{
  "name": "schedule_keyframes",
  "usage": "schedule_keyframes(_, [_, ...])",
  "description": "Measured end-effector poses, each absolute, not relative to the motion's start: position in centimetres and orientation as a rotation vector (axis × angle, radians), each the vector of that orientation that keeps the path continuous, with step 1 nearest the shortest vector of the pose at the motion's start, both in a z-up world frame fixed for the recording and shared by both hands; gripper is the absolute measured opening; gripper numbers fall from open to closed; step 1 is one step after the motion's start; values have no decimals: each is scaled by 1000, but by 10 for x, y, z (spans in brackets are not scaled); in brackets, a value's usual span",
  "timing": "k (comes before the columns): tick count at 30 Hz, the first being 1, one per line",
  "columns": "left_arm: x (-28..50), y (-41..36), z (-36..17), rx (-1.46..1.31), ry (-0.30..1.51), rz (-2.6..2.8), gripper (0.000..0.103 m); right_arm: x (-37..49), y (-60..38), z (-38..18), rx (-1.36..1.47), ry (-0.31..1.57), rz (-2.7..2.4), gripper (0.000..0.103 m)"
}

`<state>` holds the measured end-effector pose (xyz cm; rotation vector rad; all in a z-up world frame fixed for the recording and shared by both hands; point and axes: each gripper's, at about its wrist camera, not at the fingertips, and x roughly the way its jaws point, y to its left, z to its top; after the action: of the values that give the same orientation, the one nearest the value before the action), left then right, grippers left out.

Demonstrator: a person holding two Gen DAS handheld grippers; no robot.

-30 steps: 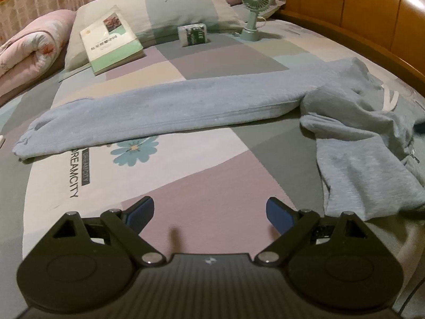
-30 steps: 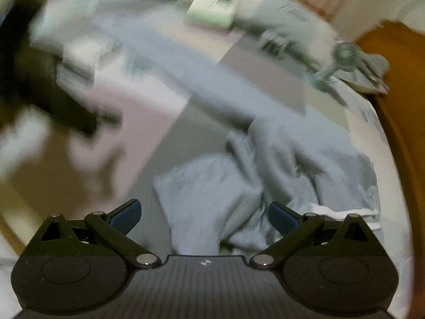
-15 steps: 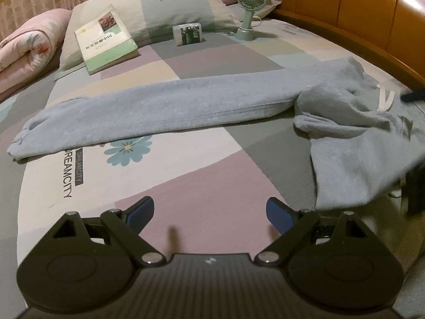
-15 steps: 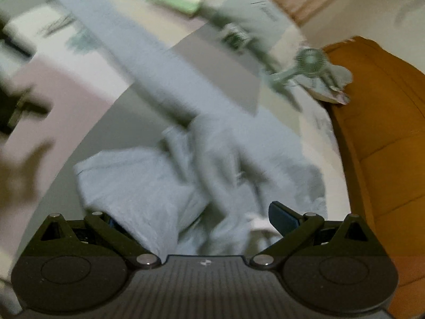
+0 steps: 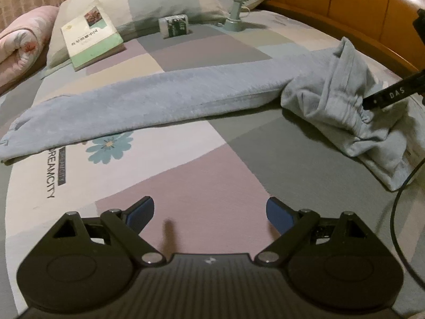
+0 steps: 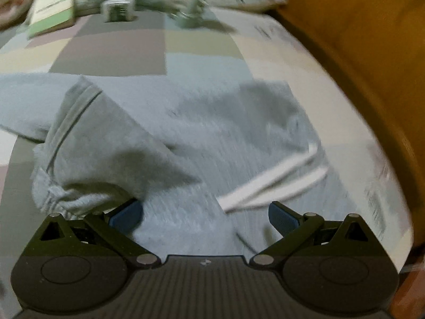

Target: Fold clothes

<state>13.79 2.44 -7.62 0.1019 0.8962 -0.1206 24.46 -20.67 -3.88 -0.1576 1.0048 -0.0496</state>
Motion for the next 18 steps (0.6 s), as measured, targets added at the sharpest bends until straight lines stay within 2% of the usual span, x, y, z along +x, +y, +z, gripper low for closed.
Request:
schedule_keyframes(4, [138, 16, -77, 114, 901, -148, 91, 237, -224, -33, -24, 1002, -53, 103])
schedule_keyframes(18, [148, -28, -71, 169, 869, -282, 91, 120, -202, 7, 33, 785, 132, 103])
